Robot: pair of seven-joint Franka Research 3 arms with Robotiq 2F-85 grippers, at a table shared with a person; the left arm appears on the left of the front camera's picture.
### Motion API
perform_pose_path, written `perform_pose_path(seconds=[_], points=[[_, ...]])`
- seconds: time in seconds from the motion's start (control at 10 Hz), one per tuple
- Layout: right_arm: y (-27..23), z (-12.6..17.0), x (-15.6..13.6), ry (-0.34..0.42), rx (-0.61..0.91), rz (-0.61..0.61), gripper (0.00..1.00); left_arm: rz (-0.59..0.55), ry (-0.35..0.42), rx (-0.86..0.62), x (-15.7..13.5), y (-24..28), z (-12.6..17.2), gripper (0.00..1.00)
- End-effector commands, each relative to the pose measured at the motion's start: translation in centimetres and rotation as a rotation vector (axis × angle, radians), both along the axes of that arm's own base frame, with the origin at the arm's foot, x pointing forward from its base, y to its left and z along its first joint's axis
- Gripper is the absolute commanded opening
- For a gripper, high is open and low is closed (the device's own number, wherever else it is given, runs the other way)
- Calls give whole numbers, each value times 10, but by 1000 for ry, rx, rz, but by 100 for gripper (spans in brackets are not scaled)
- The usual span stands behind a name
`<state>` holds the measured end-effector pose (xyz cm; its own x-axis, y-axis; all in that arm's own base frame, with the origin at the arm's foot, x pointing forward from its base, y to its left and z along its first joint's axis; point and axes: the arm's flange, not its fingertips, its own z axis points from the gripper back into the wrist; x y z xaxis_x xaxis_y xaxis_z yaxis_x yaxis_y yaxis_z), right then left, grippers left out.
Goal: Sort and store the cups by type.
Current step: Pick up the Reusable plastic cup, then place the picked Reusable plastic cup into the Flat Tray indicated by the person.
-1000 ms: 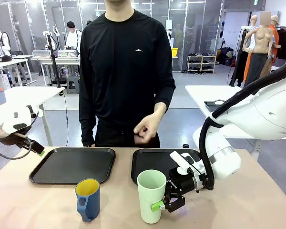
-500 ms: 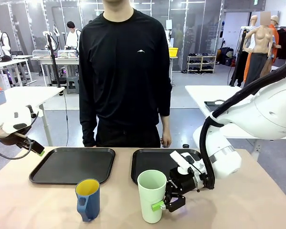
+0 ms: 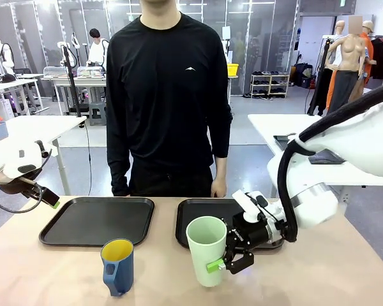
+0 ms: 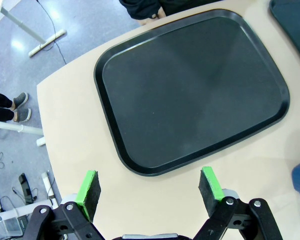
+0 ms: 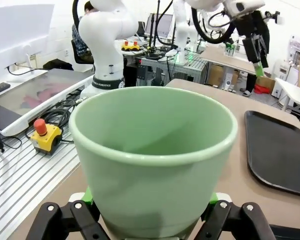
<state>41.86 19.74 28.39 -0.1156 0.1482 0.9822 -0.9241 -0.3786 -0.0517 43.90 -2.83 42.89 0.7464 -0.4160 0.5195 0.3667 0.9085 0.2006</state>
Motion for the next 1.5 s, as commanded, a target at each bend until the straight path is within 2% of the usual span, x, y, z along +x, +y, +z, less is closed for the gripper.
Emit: perform_pose_path(seconds=[0.0, 0.2, 0.3, 1.4], points=[[-3, 22, -13, 27, 21, -31, 39, 3, -2, -6, 0, 2, 1, 100], [-9, 26, -17, 37, 31, -44, 39, 3, -2, -6, 0, 2, 1, 100], [-3, 20, -11, -1, 16, -8, 39, 3, -2, -6, 0, 2, 1, 100], [-3, 20, -11, -1, 16, -8, 39, 3, -2, -6, 0, 2, 1, 100]])
